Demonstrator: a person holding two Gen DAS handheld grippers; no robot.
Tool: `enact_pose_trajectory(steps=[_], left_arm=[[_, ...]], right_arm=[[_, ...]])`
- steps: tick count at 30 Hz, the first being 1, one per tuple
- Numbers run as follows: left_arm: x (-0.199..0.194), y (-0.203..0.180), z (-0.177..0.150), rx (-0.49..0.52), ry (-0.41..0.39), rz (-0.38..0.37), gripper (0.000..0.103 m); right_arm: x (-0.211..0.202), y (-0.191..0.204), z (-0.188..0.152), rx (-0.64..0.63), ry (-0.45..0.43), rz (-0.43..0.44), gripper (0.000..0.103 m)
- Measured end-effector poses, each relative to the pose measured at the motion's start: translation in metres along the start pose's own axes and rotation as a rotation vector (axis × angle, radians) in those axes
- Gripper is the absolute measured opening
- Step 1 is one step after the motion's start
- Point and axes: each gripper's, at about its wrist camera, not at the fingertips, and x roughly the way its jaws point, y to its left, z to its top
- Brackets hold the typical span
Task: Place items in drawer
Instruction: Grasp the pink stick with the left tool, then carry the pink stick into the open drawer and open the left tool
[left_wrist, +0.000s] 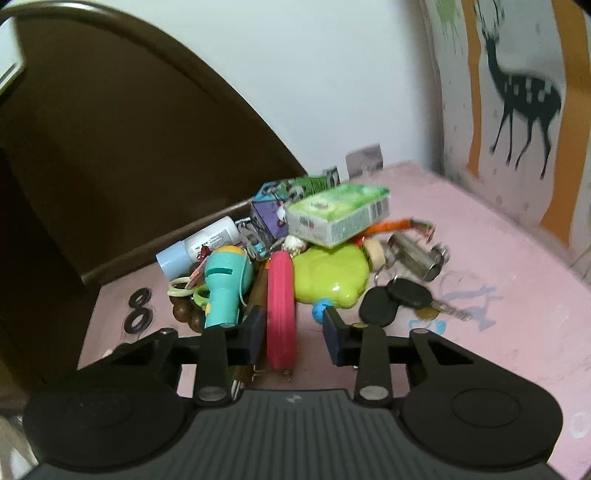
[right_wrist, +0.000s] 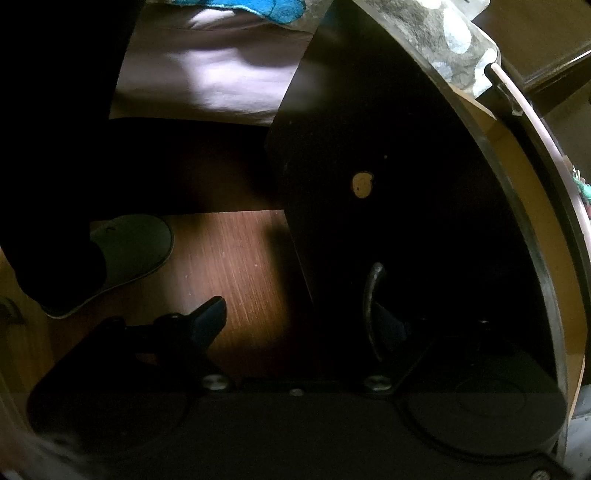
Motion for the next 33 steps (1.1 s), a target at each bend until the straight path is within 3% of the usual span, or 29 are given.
enact_pose_trajectory(steps=[7, 12, 15, 20, 24, 33], left_arm=[[0.016, -0.008, 0.000, 0.056, 0.017, 0.038, 0.030], [0.020, -0.010, -0.001, 0.092, 0.044, 0.003, 0.030], [0.020, -0.016, -0.005, 0.146, 0.041, 0.009, 0.025], [0.017, -0.018, -0.006, 0.134, 0.050, 0.030, 0.017], [0.002, -0.016, -0.009, 0.134, 0.034, 0.038, 0.017], [-0.068, -0.012, -0.018, 0.134, -0.028, -0.023, 0.017]], right_arm=[[-0.001, -0.002, -0.001, 0.003, -0.007, 0.008, 0.088], [-0.002, -0.003, -0.002, 0.010, -0.011, 0.012, 0.087], [-0.002, -0.003, -0.002, 0.010, -0.013, 0.014, 0.087], [-0.002, -0.002, -0.001, 0.011, -0.013, 0.014, 0.087], [-0.002, -0.002, -0.002, 0.005, -0.014, 0.014, 0.087], [-0.001, -0.002, 0.000, -0.006, -0.010, 0.010, 0.087]])
